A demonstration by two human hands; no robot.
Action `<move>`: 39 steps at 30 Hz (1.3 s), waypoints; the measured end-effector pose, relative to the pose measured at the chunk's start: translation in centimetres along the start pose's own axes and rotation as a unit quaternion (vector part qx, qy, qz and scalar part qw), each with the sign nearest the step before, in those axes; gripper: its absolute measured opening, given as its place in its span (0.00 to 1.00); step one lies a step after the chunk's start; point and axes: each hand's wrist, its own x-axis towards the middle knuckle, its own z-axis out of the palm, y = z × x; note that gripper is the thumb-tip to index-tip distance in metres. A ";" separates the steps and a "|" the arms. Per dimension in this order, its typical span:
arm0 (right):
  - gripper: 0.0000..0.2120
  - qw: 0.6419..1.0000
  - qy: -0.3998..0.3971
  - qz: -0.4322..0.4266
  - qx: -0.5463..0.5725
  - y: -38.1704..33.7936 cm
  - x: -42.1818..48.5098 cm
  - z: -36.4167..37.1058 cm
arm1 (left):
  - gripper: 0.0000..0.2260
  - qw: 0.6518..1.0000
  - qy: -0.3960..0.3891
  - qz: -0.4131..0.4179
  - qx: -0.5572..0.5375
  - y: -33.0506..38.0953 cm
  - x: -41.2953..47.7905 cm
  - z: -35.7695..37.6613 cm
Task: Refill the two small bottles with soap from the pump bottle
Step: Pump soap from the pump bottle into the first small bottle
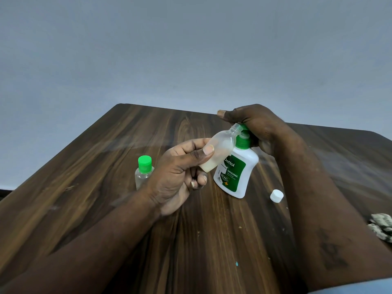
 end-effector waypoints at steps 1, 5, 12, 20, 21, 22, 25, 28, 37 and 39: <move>0.17 1.000 -0.002 0.003 0.005 0.0 0.0 0.0 | 0.19 1.000 0.001 0.000 -0.001 0.0 0.0 0.0; 0.18 0.999 -0.018 0.019 0.026 0.4 0.0 0.1 | 0.18 1.000 0.005 -0.004 0.001 0.0 0.0 -0.1; 0.24 0.999 -0.033 0.008 0.021 0.7 0.4 -0.2 | 0.20 1.000 0.004 -0.004 0.003 -0.1 0.0 -0.2; 0.26 1.000 -0.010 -0.012 -0.017 0.5 0.9 -0.2 | 0.12 1.000 0.006 0.007 0.004 0.1 -0.1 0.0; 0.26 1.000 -0.010 -0.009 -0.019 0.6 1.0 -0.2 | 0.12 1.000 0.006 0.008 0.004 0.1 -0.1 0.0; 0.27 1.000 -0.011 -0.007 -0.019 0.7 1.1 -0.2 | 0.13 1.000 0.006 0.009 0.004 0.0 -0.1 0.0; 0.25 1.000 -0.020 0.002 0.000 1.0 1.0 -0.2 | 0.14 1.000 0.012 0.005 0.004 0.0 -0.1 0.0; 0.25 1.000 -0.023 0.005 0.007 1.0 1.0 -0.2 | 0.15 1.000 0.013 0.002 0.005 -0.1 -0.1 0.0; 0.23 0.999 -0.006 -0.028 -0.023 0.4 0.5 -0.4 | 0.16 1.000 -0.003 0.008 0.006 0.0 0.0 -0.1; 0.24 1.000 -0.007 -0.021 -0.017 0.5 0.7 -0.4 | 0.18 1.000 0.000 0.005 0.006 0.0 0.0 -0.2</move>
